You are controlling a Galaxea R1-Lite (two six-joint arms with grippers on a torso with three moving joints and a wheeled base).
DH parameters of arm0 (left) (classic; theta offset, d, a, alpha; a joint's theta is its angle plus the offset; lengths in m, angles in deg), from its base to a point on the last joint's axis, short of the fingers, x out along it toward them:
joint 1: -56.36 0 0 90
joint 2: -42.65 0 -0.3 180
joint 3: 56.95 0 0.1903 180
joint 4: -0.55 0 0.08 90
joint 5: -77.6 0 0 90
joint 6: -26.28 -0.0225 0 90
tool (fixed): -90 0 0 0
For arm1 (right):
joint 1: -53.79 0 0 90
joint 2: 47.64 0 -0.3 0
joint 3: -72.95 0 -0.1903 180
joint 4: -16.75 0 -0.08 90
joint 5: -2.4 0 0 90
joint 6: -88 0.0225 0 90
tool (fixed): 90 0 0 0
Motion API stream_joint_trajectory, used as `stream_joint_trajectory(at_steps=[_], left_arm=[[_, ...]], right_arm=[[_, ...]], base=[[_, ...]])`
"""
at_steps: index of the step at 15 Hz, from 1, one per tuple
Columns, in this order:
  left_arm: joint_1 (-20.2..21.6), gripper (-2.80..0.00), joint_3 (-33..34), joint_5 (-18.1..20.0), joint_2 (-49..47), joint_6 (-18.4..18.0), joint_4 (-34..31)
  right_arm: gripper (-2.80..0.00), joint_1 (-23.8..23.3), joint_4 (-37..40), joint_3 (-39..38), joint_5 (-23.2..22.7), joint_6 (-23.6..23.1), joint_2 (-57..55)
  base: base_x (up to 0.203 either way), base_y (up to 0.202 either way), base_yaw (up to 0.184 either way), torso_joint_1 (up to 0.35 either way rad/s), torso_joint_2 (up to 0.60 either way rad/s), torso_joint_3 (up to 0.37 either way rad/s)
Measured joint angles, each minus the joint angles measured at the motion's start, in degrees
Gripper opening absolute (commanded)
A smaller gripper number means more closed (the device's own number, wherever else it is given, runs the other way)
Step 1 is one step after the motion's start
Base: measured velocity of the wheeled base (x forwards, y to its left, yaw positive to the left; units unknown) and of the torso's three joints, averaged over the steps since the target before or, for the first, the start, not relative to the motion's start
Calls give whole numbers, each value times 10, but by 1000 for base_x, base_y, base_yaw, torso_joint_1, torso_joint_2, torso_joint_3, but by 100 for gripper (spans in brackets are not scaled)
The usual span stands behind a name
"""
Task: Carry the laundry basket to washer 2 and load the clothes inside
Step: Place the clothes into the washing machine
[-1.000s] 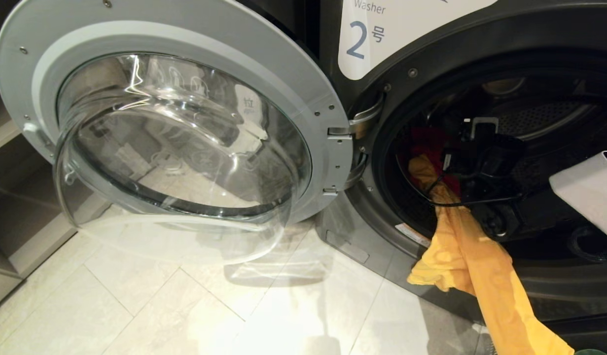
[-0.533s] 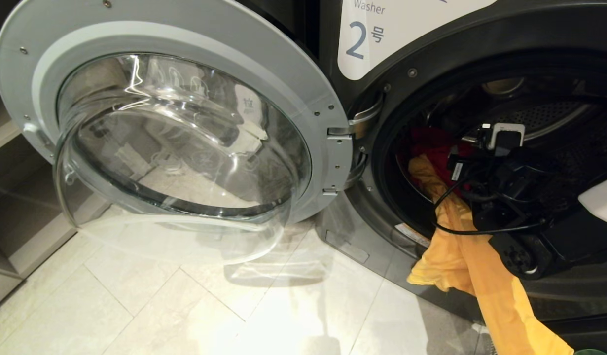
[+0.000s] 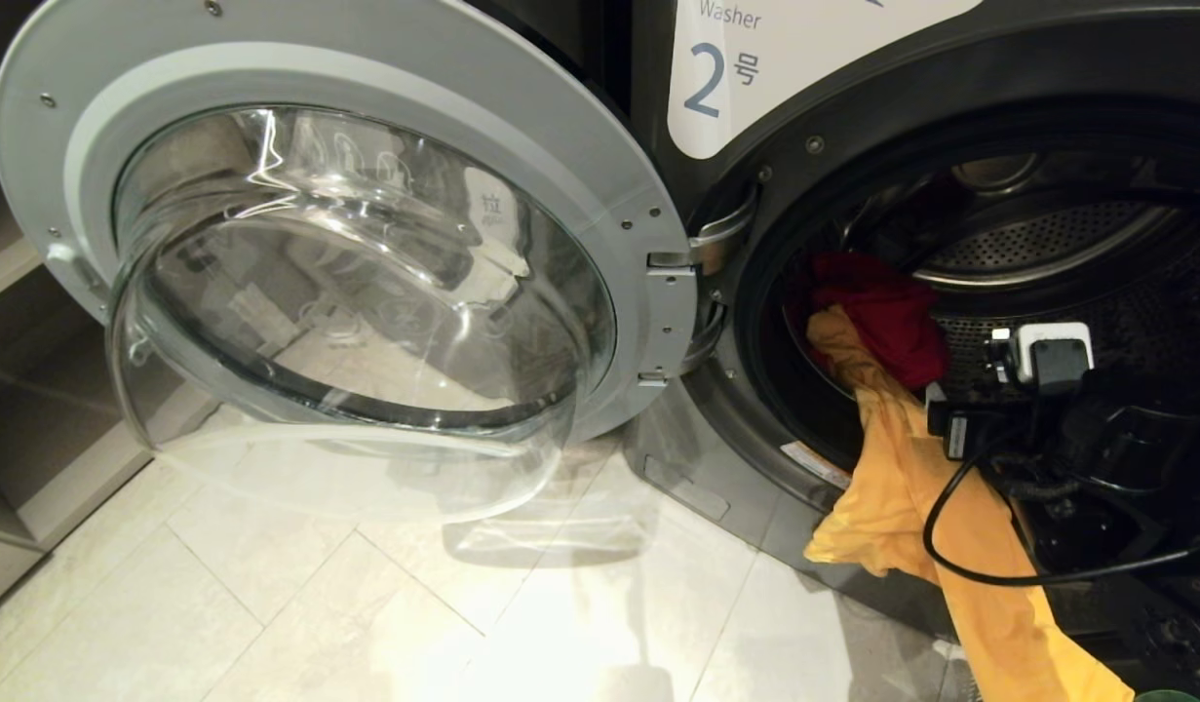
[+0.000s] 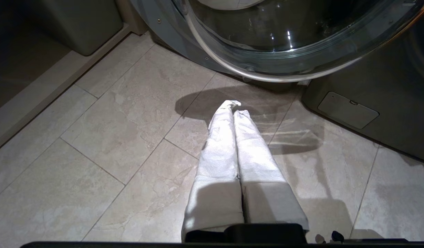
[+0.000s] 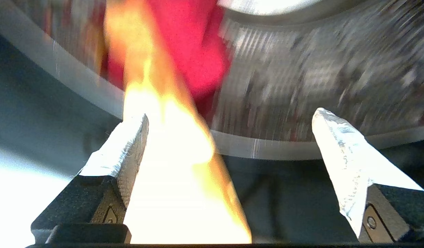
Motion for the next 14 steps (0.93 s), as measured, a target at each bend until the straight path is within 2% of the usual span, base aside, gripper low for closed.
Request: stream_joint_trajectory(at_steps=[5,7,11,14], left_arm=[[0,-280,0,0,0,0,0],[0,-280,0,0,0,0,0],[0,-280,0,0,0,0,0],[0,-280,0,0,0,0,0]], right_arm=[[0,35,141,-42,-9,12,24],[0,49,198,-41,-8,39,27],[0,57,361,4,21,175,34],[0,61,488,60,15,294,36]], base=[[0,0,0,0,0,0],[0,0,0,0,0,0],[0,0,0,0,0,0],[0,0,0,0,0,0]])
